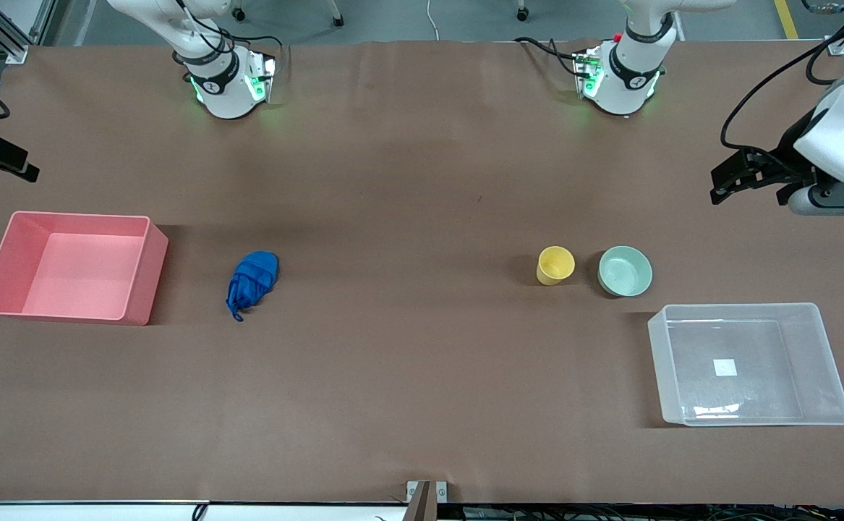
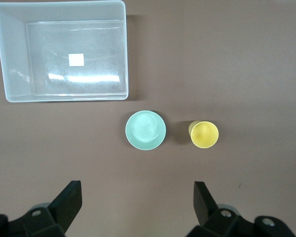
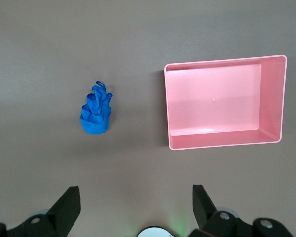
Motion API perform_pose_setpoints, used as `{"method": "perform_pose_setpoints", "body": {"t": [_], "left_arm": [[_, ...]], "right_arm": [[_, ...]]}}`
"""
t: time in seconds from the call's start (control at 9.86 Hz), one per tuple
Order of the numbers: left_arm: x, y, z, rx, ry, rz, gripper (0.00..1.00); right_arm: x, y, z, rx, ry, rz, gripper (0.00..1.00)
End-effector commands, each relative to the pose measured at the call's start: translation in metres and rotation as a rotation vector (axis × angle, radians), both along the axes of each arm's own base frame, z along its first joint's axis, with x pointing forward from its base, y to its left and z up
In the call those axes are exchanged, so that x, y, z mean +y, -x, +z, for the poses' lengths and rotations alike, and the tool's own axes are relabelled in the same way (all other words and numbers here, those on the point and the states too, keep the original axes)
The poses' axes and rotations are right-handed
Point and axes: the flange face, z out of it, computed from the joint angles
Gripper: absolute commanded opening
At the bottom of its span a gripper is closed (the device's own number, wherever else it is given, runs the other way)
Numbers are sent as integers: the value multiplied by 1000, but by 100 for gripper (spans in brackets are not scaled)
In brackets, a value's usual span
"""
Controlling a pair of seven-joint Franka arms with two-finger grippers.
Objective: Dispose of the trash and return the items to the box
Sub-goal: 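Reach the right gripper to the blue cloth while the left gripper reaches the bowl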
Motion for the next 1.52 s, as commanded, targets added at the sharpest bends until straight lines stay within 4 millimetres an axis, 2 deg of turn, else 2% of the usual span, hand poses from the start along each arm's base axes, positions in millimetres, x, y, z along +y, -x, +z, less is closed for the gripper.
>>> {"method": "perform_pose_setpoints", "body": {"t": [0.0, 0.2, 0.41, 0.51, 0.61, 0.71, 0.81, 0.91, 1.01, 1.22, 1.32, 1.42], "left_arm": [[1, -8, -16, 17, 3, -5, 100], [1, -10, -14, 10, 2, 4, 100], [1, -20, -28, 9, 5, 2, 100], [1, -22, -30, 3, 7, -8, 100], [8, -24, -35, 9, 6, 1, 100], [9, -28, -50, 27, 5, 3, 100], [11, -29, -74, 38, 4, 6, 99], [20, -30, -100, 36, 4, 24, 99], [22, -28, -125, 42, 3, 27, 98], [24, -22, -191, 48, 2, 31, 96], [25, -15, -217, 48, 3, 27, 95], [25, -8, -246, 65, 2, 27, 95]], "right_arm": [[-2, 4, 1, -5, -9, 3, 100], [-2, 4, 1, -3, -9, 3, 100], [1, 6, 0, 4, -9, 0, 100], [7, 5, -1, 6, -10, 6, 100], [17, 2, -10, 21, -13, 24, 100], [33, -7, -34, 31, -13, 52, 100], [48, -13, -61, 40, -12, 63, 100], [71, -23, -105, 51, -4, 53, 100], [88, -34, -158, 51, 1, 63, 100], [136, -51, -249, 53, 6, 24, 100], [156, -52, -287, 38, 35, 50, 100], [160, -48, -324, -1, 61, 87, 100]]}}
